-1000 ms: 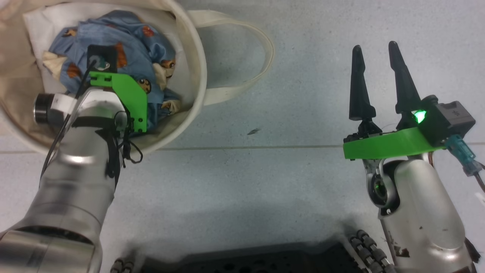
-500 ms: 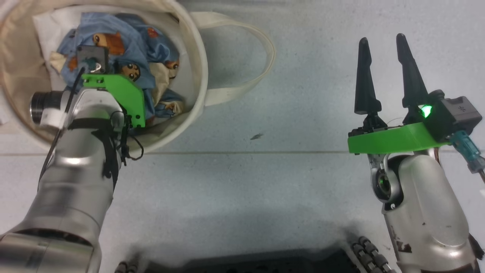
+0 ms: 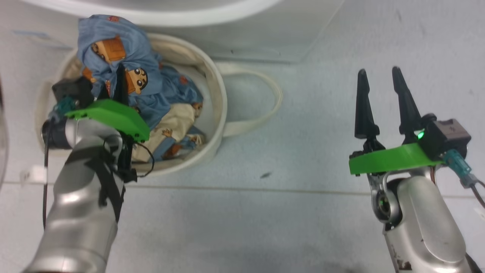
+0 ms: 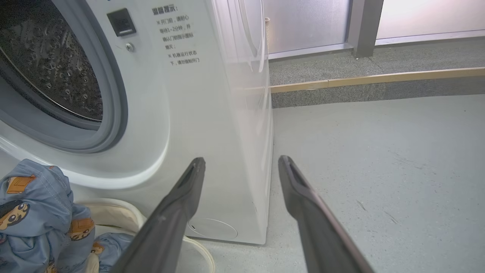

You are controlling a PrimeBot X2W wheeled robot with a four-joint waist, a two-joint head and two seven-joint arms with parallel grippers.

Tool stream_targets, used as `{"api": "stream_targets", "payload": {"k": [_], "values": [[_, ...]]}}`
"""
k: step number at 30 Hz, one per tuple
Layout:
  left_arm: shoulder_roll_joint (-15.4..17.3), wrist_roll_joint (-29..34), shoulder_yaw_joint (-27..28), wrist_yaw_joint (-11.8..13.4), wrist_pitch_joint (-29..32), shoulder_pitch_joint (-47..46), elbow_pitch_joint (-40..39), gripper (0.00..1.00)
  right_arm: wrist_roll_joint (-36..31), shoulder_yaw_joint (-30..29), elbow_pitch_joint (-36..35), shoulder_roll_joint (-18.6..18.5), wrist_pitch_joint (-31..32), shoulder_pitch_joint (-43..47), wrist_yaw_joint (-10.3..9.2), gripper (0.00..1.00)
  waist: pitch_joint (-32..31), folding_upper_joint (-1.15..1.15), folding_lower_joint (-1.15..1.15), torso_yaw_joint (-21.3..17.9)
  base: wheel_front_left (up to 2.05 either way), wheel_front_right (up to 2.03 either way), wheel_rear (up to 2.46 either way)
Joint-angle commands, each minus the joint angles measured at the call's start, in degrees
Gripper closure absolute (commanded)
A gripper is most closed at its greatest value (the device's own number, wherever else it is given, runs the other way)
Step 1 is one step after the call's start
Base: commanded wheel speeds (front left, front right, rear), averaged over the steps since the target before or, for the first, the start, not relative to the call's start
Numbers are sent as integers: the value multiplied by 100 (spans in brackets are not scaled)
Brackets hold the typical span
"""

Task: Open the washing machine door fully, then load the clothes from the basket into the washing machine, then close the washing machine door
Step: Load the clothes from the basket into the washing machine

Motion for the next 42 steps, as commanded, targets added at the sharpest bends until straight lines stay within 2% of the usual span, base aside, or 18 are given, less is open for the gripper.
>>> {"api": "stream_targets", "payload": {"k": [1, 2, 3, 12, 17, 29, 42], "values": [[198, -19, 244, -57, -66, 344, -376, 100, 52, 102, -134, 24, -70, 175, 1, 0, -476, 0, 1, 126, 0, 0, 0], [149, 39, 416, -153, -66, 695, -881, 100, 100, 100, -106, 24, -70, 266, 1, 0, -703, 0, 1, 152, 0, 0, 0], [149, 39, 416, -153, -66, 695, -881, 100, 100, 100, -106, 24, -70, 266, 1, 0, -703, 0, 1, 152, 0, 0, 0], [-111, 278, 1058, -625, -67, 2155, -2840, 100, 340, 102, -2, 24, -70, 655, 1, 0, -1506, 0, 1, 148, 0, 0, 0], [-134, 128, 1015, -786, -67, 2837, -3465, 100, 478, 83, 54, 24, -70, 848, 1, 0, -1888, 0, 1, 77, 0, 0, 0], [-137, -240, 784, -639, -67, 3754, -4334, 100, 629, 72, 129, 24, -70, 1171, 1, 0, -2420, 0, 1, -14, 0, 0, 0], [-138, -186, 727, -525, -68, 3653, -4556, 100, 595, 74, 63, 24, -70, 1098, 1, 0, -2144, 0, 1, -52, 0, 0, 0]]}}
